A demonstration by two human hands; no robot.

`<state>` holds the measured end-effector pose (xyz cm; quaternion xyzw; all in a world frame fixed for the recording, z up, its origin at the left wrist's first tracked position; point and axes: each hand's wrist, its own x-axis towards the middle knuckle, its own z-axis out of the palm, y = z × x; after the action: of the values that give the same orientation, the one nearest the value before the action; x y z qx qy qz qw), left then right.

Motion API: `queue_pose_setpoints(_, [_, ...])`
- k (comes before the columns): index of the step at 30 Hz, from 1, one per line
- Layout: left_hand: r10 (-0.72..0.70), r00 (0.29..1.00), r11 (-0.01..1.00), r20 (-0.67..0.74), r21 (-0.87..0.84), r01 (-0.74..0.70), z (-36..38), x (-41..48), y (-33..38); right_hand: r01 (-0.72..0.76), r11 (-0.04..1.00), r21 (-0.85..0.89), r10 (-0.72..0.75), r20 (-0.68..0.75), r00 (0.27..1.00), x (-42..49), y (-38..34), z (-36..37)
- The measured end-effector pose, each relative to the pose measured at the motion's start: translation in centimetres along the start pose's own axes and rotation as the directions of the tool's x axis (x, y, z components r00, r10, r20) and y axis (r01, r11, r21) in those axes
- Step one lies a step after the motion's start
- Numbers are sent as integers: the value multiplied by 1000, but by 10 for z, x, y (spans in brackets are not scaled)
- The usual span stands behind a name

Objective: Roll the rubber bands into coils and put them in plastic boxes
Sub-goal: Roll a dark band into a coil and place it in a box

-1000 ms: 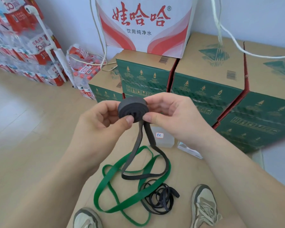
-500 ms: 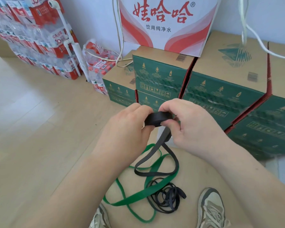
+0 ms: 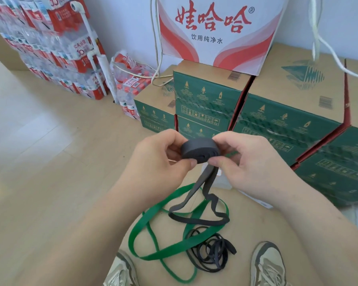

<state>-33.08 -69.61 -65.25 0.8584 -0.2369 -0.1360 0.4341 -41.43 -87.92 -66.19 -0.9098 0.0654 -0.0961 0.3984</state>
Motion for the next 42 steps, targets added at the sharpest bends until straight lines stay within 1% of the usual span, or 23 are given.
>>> queue_pose_setpoints(2, [54,998,980,28,190,-58,3,0,-4,56,986,-158,-52,29,998,-1,0,2])
queue_pose_setpoints(4, [132,990,934,44,329,-139,4,-2,-5,71,961,-268,-64,34,997,-2,-3,4])
queue_pose_setpoints(7, [235,968,864,87,438,-249,5,-2,-3,55,924,-378,-47,29,998,-4,-11,8])
queue_pose_setpoints(9, [243,965,848,95,463,-259,6,-3,-1,48,909,-415,-31,46,998,-6,-13,12])
queue_pose_setpoints(11, [195,979,874,67,441,-204,4,-4,-3,60,920,-388,-37,65,997,-6,-12,14])
queue_pose_setpoints(13, [109,994,947,18,303,-110,0,-3,-5,-22,984,-179,27,30,999,-4,-11,10])
queue_pose_setpoints(15, [18,1000,994,-11,112,-16,-6,-3,-5,-135,989,66,135,4,991,-2,-12,2])
queue_pose_setpoints(16, [-10,1000,1000,-16,23,10,-9,-3,-4,-146,981,127,146,8,989,-1,-13,-2])
queue_pose_setpoints(19, [-50,999,977,-21,-210,44,-14,-3,0,-121,970,210,115,38,993,1,-15,-4])
queue_pose_setpoints(21, [-61,998,956,-11,-290,55,-14,-4,1,-112,957,268,106,38,994,2,-16,-5])
queue_pose_setpoints(22, [-70,998,950,-4,-304,66,-14,-5,2,-106,958,265,101,33,994,3,-16,-4])
queue_pose_setpoints(24, [-79,997,953,12,-292,79,-14,-5,1,-79,980,182,78,17,997,3,-16,-4])
queue_pose_setpoints(25, [-74,997,964,13,-254,75,-13,-5,0,-63,991,119,63,9,998,3,-15,-4])
queue_pose_setpoints(26, [-58,998,982,3,-178,57,-12,-6,-2,-49,997,62,48,8,999,2,-13,-3])
queue_pose_setpoints(28, [52,998,994,-32,98,-49,-11,-6,-3,-9,998,-59,10,26,1000,1,-10,0])
queue_pose_setpoints(29, [131,991,963,-21,242,-122,-9,-6,-3,26,989,-147,-20,42,999,1,-8,3])
queue_pose_setpoints(30, [192,981,921,8,345,-183,-7,-7,-2,65,969,-238,-53,58,997,1,-7,6])
queue_pose_setpoints(32, [248,965,869,89,420,-263,0,-6,2,119,924,-362,-100,70,992,0,-6,13])
queue_pose_setpoints(34, [274,952,834,139,458,-307,4,-5,4,123,905,-407,-109,58,992,-2,-8,16])
queue_pose_setpoints(36, [273,956,840,103,459,-290,4,-2,3,127,914,-386,-124,32,992,-3,-9,14])
queue_pose_setpoints(38, [226,973,888,39,402,-223,2,1,0,39,975,-217,-46,-30,998,-1,-9,9])
queue_pose_setpoints(40, [139,990,957,-27,262,-127,-1,2,-2,-116,992,-47,115,-21,993,0,-8,3])
queue_pose_setpoints(42, [38,997,999,-70,39,-35,-3,3,-1,-170,985,12,169,27,985,2,-6,-1])
